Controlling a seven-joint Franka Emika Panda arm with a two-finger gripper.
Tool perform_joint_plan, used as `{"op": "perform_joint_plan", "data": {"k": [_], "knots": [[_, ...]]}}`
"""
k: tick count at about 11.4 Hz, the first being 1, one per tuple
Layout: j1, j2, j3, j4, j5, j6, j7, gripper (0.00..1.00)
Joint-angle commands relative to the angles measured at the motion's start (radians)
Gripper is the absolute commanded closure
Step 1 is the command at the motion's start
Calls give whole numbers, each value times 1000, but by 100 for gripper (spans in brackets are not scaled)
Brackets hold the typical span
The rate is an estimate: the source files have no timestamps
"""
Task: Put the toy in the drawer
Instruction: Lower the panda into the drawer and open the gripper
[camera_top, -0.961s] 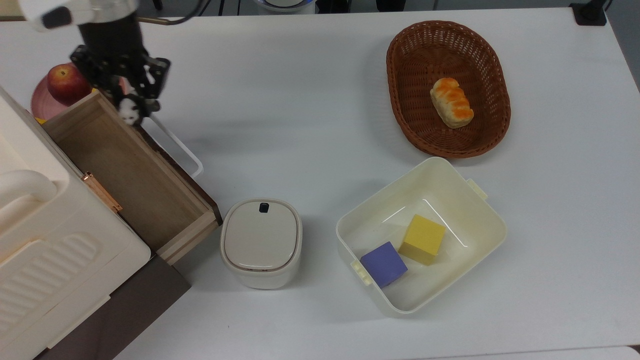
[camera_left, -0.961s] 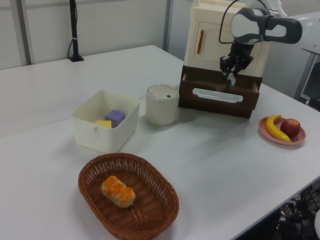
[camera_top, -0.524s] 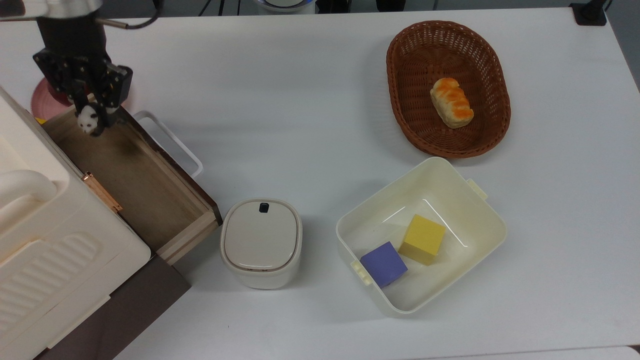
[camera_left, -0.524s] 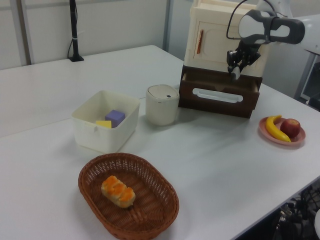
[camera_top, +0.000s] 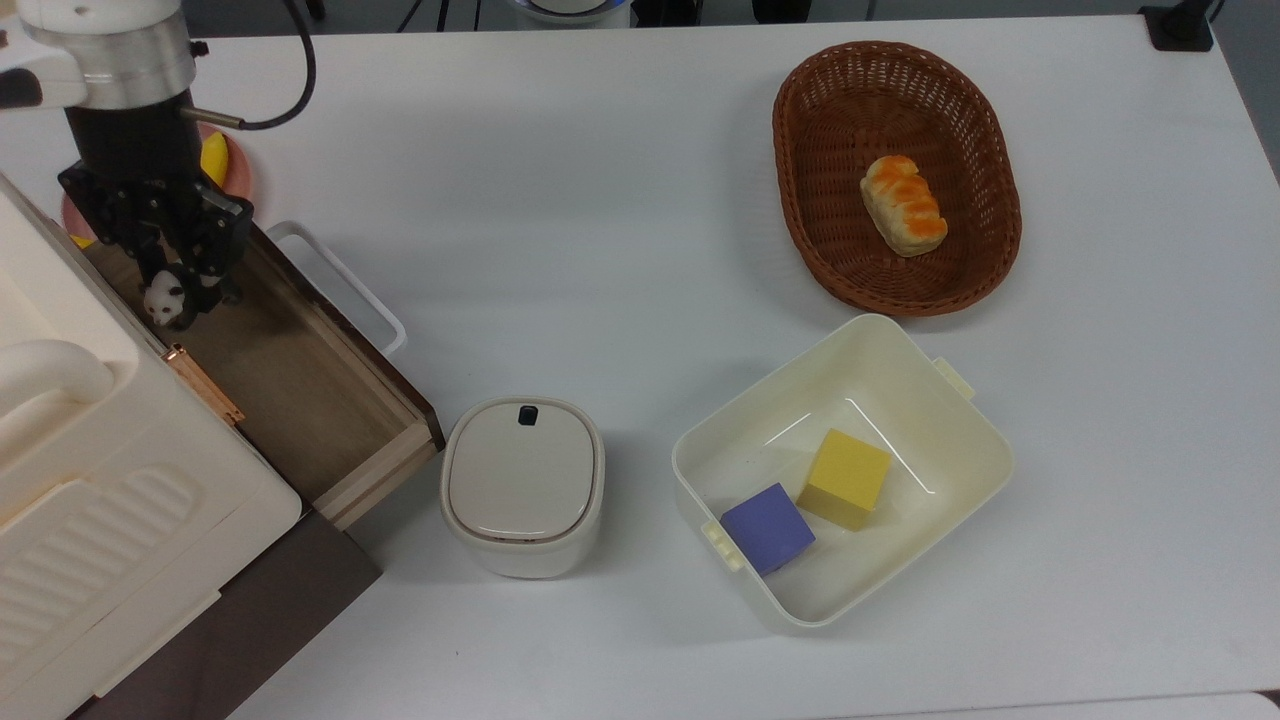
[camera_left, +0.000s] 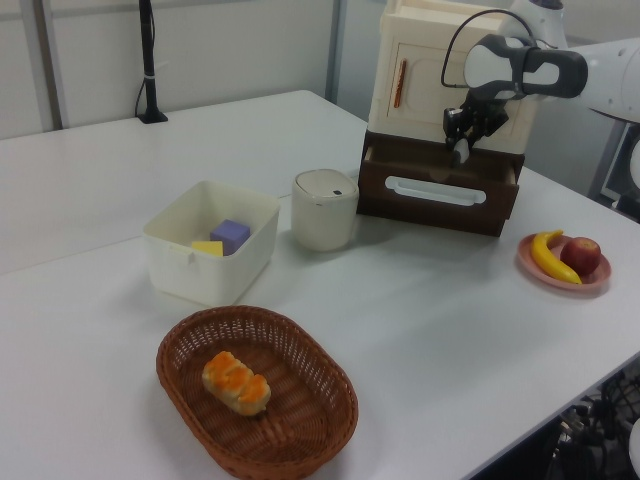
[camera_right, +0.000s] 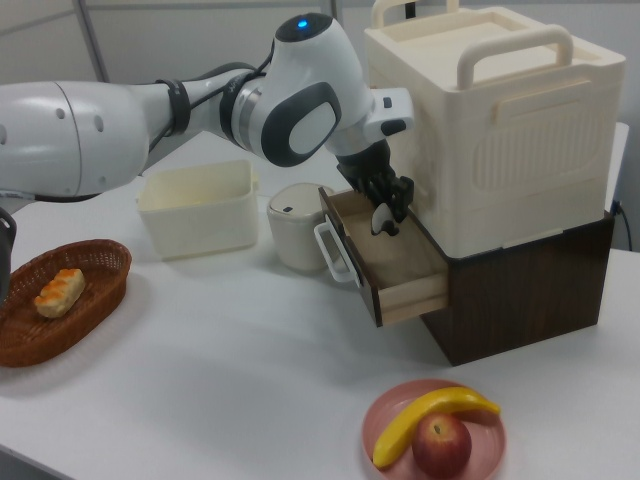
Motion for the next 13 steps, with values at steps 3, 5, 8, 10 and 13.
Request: {"op": "perform_joint_plan", "data": {"k": [3, 5, 8, 10, 13], "knots": [[9, 15, -2, 14, -35, 10, 10, 0], [9, 15, 1, 12, -51, 10, 10, 0], [10, 10, 13, 12, -51, 4, 13, 0], [10, -2, 45, 14, -54, -3, 55, 0], [10, -65, 110, 10, -53, -19, 112, 0]]}}
